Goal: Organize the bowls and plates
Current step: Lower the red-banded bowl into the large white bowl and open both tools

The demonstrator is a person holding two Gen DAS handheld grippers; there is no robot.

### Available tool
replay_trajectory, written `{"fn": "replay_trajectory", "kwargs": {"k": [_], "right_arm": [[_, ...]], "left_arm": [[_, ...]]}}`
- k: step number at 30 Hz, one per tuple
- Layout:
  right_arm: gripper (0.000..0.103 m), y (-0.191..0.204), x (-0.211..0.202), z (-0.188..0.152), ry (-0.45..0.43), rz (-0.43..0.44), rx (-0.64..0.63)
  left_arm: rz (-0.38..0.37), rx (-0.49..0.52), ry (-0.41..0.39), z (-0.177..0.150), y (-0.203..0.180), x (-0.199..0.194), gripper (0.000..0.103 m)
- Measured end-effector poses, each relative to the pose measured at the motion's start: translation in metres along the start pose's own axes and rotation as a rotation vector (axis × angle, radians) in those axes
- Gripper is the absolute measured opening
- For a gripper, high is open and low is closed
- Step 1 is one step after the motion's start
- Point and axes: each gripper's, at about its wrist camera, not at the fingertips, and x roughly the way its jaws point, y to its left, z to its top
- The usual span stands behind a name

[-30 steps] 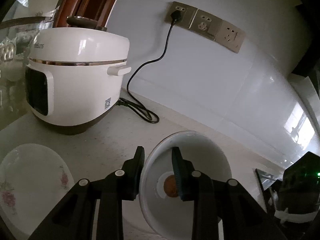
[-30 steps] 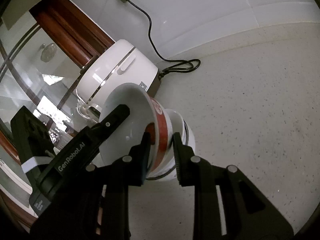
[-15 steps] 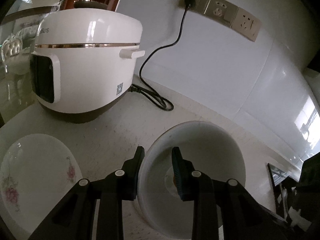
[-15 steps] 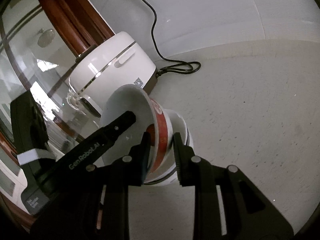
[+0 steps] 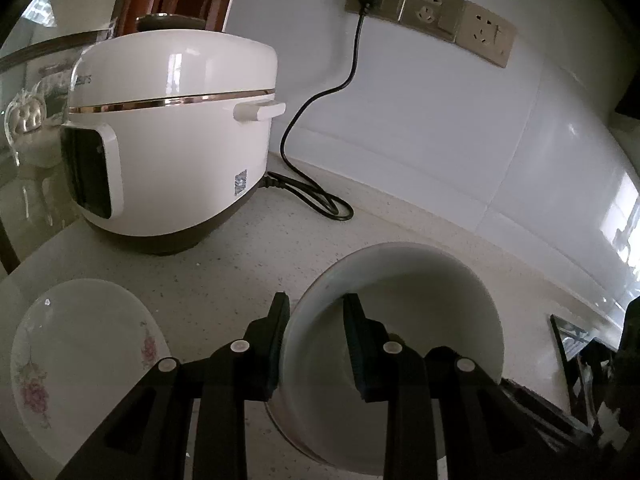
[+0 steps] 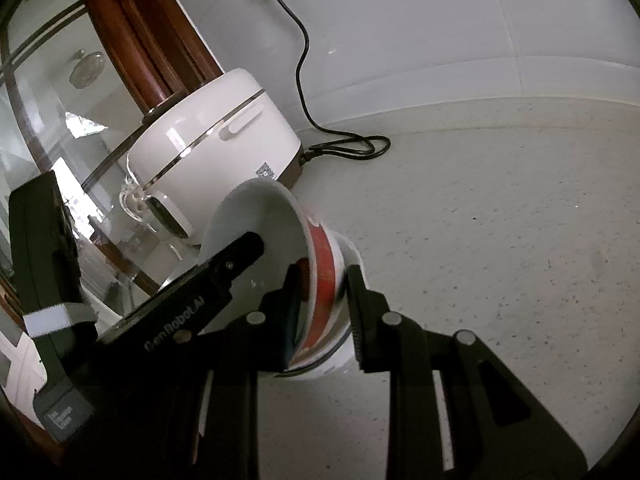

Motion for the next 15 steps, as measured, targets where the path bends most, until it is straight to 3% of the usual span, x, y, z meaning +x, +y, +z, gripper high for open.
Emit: {"fn": "replay_trajectory", "kwargs": {"k": [15], "right_arm": [[0.032,-0.0016,-0.0057,0.0019,-0.027,-0.001,0.003]], "left_arm": [[0.025,0.021,0.003,-0.0009,-0.0006,0.0021,0.028]]}}
